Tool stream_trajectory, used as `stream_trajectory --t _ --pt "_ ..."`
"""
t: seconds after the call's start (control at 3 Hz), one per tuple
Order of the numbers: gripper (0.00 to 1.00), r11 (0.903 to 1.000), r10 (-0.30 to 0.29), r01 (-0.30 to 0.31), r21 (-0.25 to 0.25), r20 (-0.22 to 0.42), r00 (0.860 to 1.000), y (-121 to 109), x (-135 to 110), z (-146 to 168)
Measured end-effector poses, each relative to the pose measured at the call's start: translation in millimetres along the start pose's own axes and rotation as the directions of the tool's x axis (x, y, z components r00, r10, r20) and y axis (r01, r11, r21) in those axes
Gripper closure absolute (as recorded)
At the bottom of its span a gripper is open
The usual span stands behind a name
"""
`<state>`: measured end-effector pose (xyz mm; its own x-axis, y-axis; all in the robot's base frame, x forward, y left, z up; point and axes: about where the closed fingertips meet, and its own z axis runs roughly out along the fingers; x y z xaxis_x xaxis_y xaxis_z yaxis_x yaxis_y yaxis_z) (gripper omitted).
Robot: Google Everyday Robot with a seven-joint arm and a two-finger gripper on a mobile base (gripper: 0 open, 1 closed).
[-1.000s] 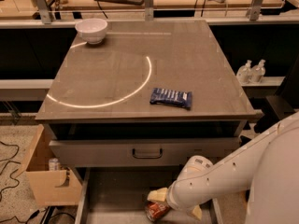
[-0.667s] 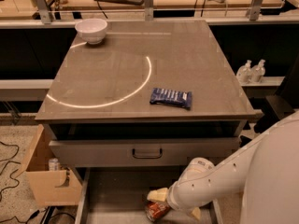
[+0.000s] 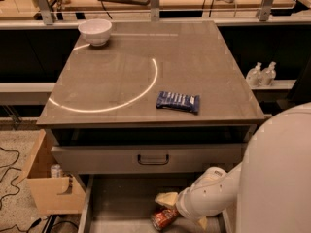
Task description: Pick coke can from middle drawer and place on counter
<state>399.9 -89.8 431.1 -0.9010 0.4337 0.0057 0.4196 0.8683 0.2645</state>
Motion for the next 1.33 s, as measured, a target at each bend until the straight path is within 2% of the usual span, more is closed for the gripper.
stream_trajectory --t 0.33,0.67,1.33 --pt "0.0 0.9968 -0.079 0.079 -0.004 0.003 0.997 1 -1 -1" --pt "0.0 0.9958 -0.091 0.091 -0.005 -0.008 0.996 5 -1 7" --pt "0.0 0.9991 -0.038 0.037 0.021 0.034 0.999 9 -22 9"
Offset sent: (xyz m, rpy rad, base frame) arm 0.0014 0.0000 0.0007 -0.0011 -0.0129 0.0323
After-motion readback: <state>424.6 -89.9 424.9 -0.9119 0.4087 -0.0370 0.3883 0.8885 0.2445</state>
